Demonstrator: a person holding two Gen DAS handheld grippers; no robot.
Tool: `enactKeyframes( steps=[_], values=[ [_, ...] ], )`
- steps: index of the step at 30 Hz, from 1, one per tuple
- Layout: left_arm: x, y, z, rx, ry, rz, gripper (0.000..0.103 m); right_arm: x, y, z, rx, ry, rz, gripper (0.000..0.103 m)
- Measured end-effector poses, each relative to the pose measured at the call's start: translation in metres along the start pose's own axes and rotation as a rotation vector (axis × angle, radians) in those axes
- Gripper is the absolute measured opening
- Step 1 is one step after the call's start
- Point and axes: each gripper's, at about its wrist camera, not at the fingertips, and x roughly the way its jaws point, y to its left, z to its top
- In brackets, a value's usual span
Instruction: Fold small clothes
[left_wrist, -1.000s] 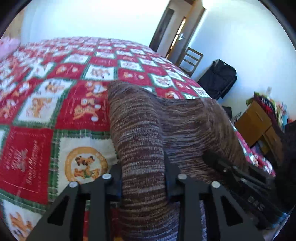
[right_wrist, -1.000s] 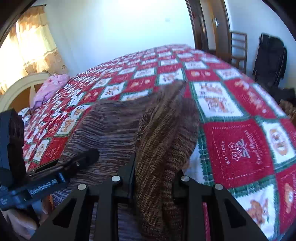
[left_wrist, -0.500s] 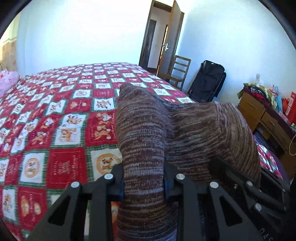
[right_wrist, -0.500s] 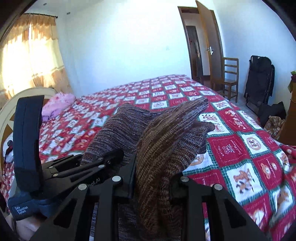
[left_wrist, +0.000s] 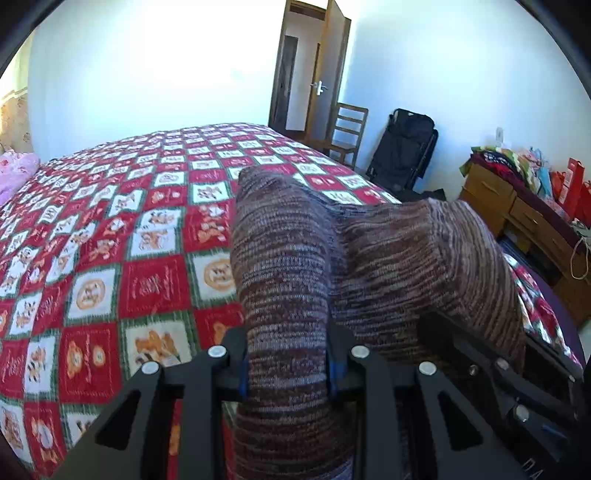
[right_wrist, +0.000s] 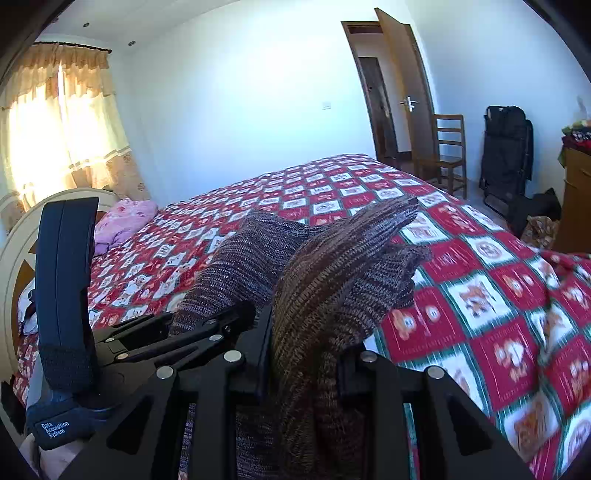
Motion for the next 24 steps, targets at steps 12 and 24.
enactKeyframes(
  steps=[12, 24],
  values=[
    [0.008, -0.049, -0.023, 0.078, 0.069, -0.091, 0.03, -0.028, -0.031, -0.03, 0.038, 0.022, -0.097, 0.028],
    [0.05, -0.127, 0.016, 0.212, 0.004, -0.144, 0.03, -0.032, -0.108, 0.009, 0.076, -0.073, -0.224, 0.028]
  ],
)
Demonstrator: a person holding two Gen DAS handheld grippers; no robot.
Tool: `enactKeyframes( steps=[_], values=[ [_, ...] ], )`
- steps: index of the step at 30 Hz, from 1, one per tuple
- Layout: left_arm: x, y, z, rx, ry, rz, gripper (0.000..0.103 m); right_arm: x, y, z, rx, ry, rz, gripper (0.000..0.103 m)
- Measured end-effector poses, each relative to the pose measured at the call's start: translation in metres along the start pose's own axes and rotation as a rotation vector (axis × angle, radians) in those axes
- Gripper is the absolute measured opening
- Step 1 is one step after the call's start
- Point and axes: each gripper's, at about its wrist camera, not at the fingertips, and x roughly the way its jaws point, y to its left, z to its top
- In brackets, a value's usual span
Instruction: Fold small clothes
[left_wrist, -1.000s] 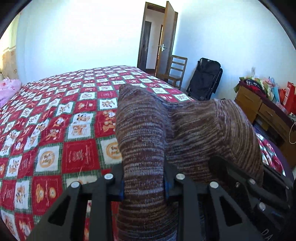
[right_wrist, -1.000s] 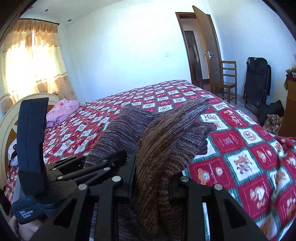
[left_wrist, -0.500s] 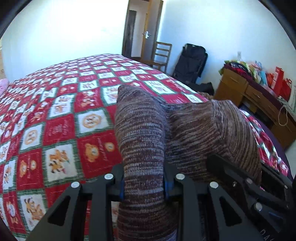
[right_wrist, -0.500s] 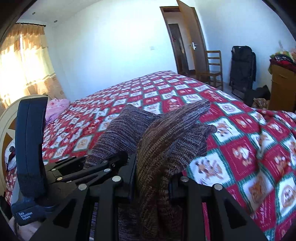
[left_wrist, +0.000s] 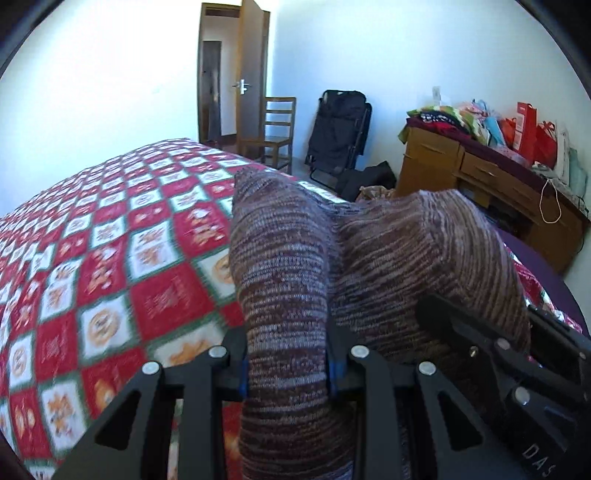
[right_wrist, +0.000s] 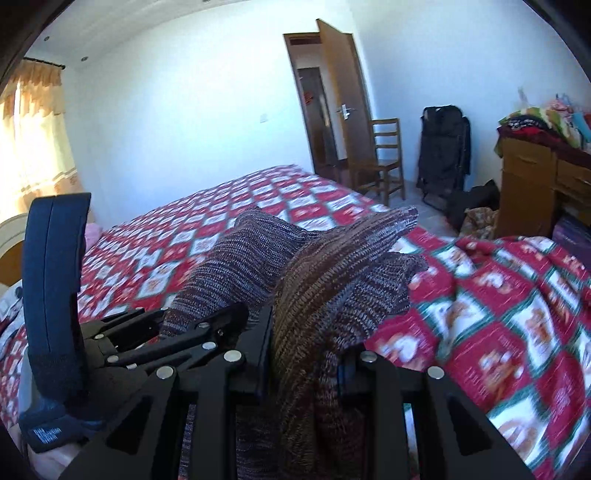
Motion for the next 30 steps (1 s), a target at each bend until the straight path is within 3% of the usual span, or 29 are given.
enactKeyframes(
  steps=[11, 15, 19, 23, 26, 29, 30],
  values=[
    [0.055, -0.043, 0.041, 0.07, -0.03, -0.008, 0.03, 0.043, -0.061, 0.036, 0.028, -0.063, -0.14, 0.028],
    [0.085, -0.047, 0.041, 0.061, 0.023, -0.001, 0.03, 0.071, -0.082, 0.037, 0.068, -0.007, -0.157, 0.028],
    [0.117, -0.048, 0.03, 0.05, 0.132, 0.018, 0.03, 0.097, -0.096, 0.026, 0.109, 0.093, -0.176, 0.028],
    [0.118, -0.05, 0.025, 0.055, 0.123, 0.021, 0.032, 0.109, -0.113, 0.018, 0.165, 0.132, -0.185, 0.028],
    [0.118, -0.052, 0.024, 0.058, 0.125, 0.025, 0.038, 0.116, -0.119, 0.016, 0.192, 0.171, -0.196, 0.028],
    [0.12, -0.048, 0.025, 0.027, 0.134, 0.035, 0.052, 0.119, -0.126, 0.015, 0.225, 0.195, -0.192, 0.031],
    [0.119, -0.045, 0.025, 0.019, 0.14, 0.043, 0.061, 0.118, -0.127, 0.014, 0.239, 0.199, -0.187, 0.034]
  ],
)
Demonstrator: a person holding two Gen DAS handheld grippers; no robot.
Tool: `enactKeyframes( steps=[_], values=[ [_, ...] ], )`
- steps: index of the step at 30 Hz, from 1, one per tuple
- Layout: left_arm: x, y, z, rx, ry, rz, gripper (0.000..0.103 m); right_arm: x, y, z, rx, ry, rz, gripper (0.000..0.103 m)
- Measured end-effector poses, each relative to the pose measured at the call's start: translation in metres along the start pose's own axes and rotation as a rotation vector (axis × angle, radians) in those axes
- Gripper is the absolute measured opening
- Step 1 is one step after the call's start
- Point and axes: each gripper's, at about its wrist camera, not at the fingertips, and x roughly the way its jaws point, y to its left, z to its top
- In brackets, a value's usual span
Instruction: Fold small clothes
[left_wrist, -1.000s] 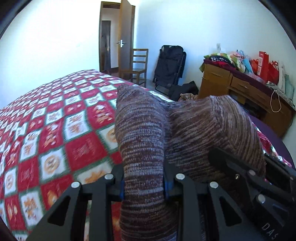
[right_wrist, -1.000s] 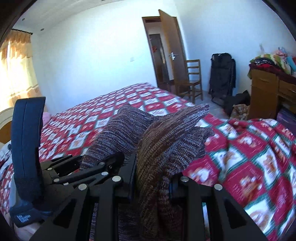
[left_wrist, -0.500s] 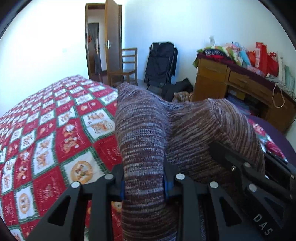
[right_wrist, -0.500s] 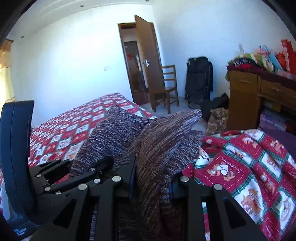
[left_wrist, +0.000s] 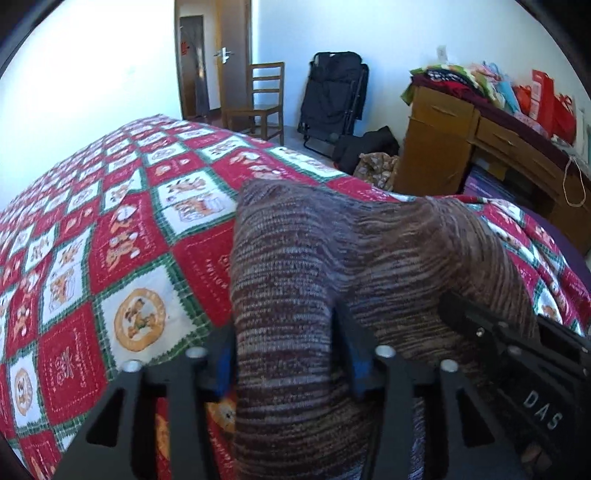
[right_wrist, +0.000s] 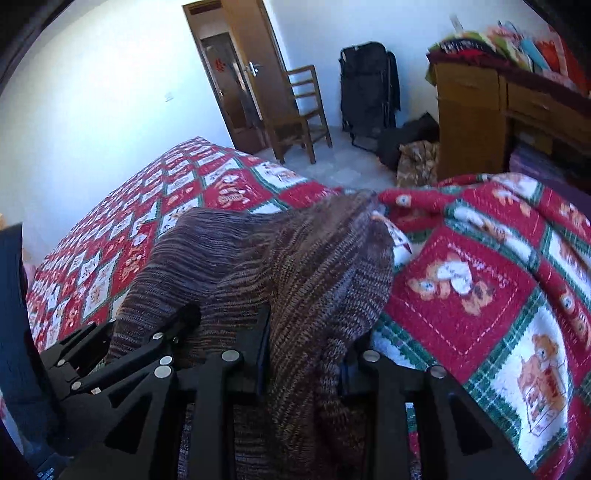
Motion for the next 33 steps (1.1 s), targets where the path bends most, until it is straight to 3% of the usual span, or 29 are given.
enactKeyframes(
  steps=[1, 3, 7, 10, 12, 15, 18, 19, 20, 22, 23, 26, 31, 33],
  values=[
    [-0.004, 0.003, -0.001, -0.002, 0.014, 0.014, 0.069, -0.001, -0.001, -0.001, 0.009, 0.011, 0.002, 0.036],
    [-0.008, 0.008, -0.001, -0.007, 0.037, 0.001, 0.072, -0.004, -0.005, -0.004, 0.03, 0.033, 0.006, 0.046],
    [-0.041, 0.029, -0.022, -0.071, 0.021, -0.154, 0.073, -0.03, -0.011, -0.022, 0.052, 0.039, 0.087, 0.049],
    [-0.06, 0.039, -0.047, -0.136, 0.022, -0.256, 0.075, -0.051, -0.003, -0.034, -0.023, 0.014, 0.072, 0.053],
    [-0.064, 0.042, -0.063, -0.186, 0.059, -0.311, 0.075, -0.058, 0.003, -0.043, -0.072, 0.028, 0.051, 0.061],
    [-0.057, 0.041, -0.082, -0.257, 0.128, -0.378, 0.074, -0.066, 0.012, -0.055, -0.166, 0.024, 0.009, 0.061],
    [-0.062, 0.028, -0.087, -0.209, 0.103, -0.335, 0.07, -0.068, 0.014, -0.067, -0.193, 0.054, -0.015, 0.061],
    [-0.062, 0.023, -0.086, -0.187, 0.106, -0.313, 0.058, -0.07, 0.014, -0.07, -0.196, 0.051, -0.017, 0.061],
    [-0.061, 0.019, -0.085, -0.176, 0.113, -0.292, 0.049, -0.07, 0.013, -0.072, -0.204, 0.041, -0.022, 0.055],
    [-0.058, 0.015, -0.08, -0.175, 0.14, -0.259, 0.024, -0.072, 0.01, -0.073, -0.2, 0.041, -0.046, 0.033],
    [-0.059, 0.015, -0.078, -0.186, 0.146, -0.276, 0.02, -0.072, 0.006, -0.072, -0.166, 0.056, -0.017, 0.023],
    [-0.068, 0.013, -0.074, -0.171, 0.143, -0.26, 0.017, -0.066, -0.004, -0.077, -0.029, 0.135, 0.125, 0.018],
    [-0.091, 0.014, -0.077, -0.076, 0.107, -0.172, 0.014, -0.073, 0.0, -0.094, 0.014, 0.153, 0.158, 0.015],
    [-0.091, 0.02, -0.083, -0.071, 0.111, -0.136, 0.012, -0.076, -0.002, -0.098, 0.01, 0.149, 0.13, 0.015]
  ],
)
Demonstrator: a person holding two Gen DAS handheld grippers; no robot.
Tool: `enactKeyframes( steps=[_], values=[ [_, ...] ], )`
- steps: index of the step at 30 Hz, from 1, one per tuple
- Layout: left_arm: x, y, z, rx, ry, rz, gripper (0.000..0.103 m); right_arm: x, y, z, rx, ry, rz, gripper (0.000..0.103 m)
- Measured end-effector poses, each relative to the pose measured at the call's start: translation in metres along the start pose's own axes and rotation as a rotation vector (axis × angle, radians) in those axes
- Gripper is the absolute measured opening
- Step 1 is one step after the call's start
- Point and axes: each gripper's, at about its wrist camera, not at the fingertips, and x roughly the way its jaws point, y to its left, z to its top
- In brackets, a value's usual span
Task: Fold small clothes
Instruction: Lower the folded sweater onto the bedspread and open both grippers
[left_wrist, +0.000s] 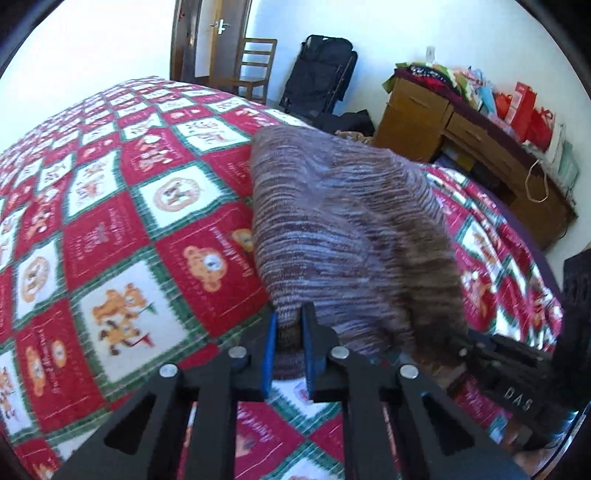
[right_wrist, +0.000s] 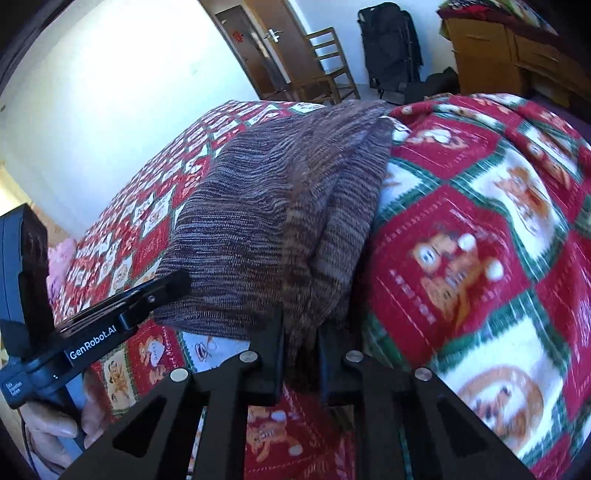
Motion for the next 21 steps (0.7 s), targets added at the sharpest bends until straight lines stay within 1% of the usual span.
enactKeyframes(
  steps=[1, 2, 3, 6, 7, 9, 10, 11, 12, 13, 14, 15, 16, 17, 18, 19, 20, 21],
  values=[
    [0.004, 0.004, -0.002, 0.0, 0.004, 0.026, 0.011, 0.0, -0.001, -0.002, -0.006, 0.003, -0.019, 0.015],
    [0.01, 0.007, -0.001, 0.003, 0.01, 0.043, 0.011, 0.001, -0.002, -0.003, -0.009, 0.002, -0.023, 0.012],
    [0.015, 0.009, -0.003, 0.006, 0.016, 0.063, 0.011, 0.001, -0.001, -0.004, -0.021, -0.004, -0.028, 0.012],
    [0.016, 0.013, -0.004, -0.013, 0.009, 0.095, 0.018, 0.002, 0.007, -0.004, -0.04, -0.007, -0.076, 0.013],
    [0.012, 0.014, -0.004, -0.016, 0.003, 0.108, 0.018, 0.0, 0.009, -0.006, -0.035, -0.006, -0.088, 0.013],
    [0.004, 0.014, -0.006, 0.001, -0.016, 0.151, 0.019, -0.004, 0.009, -0.009, -0.014, 0.001, -0.085, 0.013],
    [0.0, 0.014, -0.007, 0.02, -0.026, 0.191, 0.021, -0.007, 0.009, -0.012, 0.002, 0.011, -0.073, 0.013],
    [-0.003, 0.014, -0.01, 0.027, -0.033, 0.21, 0.023, -0.01, 0.008, -0.016, 0.017, 0.022, -0.061, 0.014],
    [-0.005, 0.014, -0.012, 0.028, -0.038, 0.221, 0.03, -0.015, 0.007, -0.021, 0.033, 0.027, -0.05, 0.014],
    [-0.009, 0.017, -0.013, 0.02, -0.043, 0.228, 0.04, -0.02, 0.008, -0.024, 0.042, 0.022, -0.041, 0.015],
    [-0.012, 0.018, -0.016, 0.008, -0.048, 0.23, 0.045, -0.028, 0.009, -0.028, 0.045, 0.004, -0.036, 0.015],
    [-0.016, 0.02, -0.018, -0.002, -0.06, 0.236, 0.052, -0.036, 0.011, -0.032, 0.042, -0.019, -0.044, 0.017],
    [-0.021, 0.019, -0.022, -0.003, -0.08, 0.254, 0.058, -0.042, 0.013, -0.035, 0.035, -0.043, -0.059, 0.02],
    [-0.024, 0.018, -0.024, 0.001, -0.094, 0.274, 0.062, -0.048, 0.017, -0.037, 0.025, -0.07, -0.074, 0.035],
    [-0.029, 0.016, -0.028, 0.013, -0.119, 0.306, 0.072, -0.054, 0.019, -0.04, 0.009, -0.104, -0.087, 0.057],
    [-0.034, 0.013, -0.031, 0.018, -0.133, 0.323, 0.079, -0.061, 0.022, -0.043, -0.01, -0.143, -0.103, 0.066],
    [-0.038, 0.012, -0.034, 0.022, -0.146, 0.331, 0.08, -0.066, 0.025, -0.044, -0.023, -0.171, -0.122, 0.072],
    [-0.044, 0.012, -0.037, 0.021, -0.161, 0.327, 0.08, -0.07, 0.029, -0.044, -0.038, -0.193, -0.146, 0.072]
  ],
)
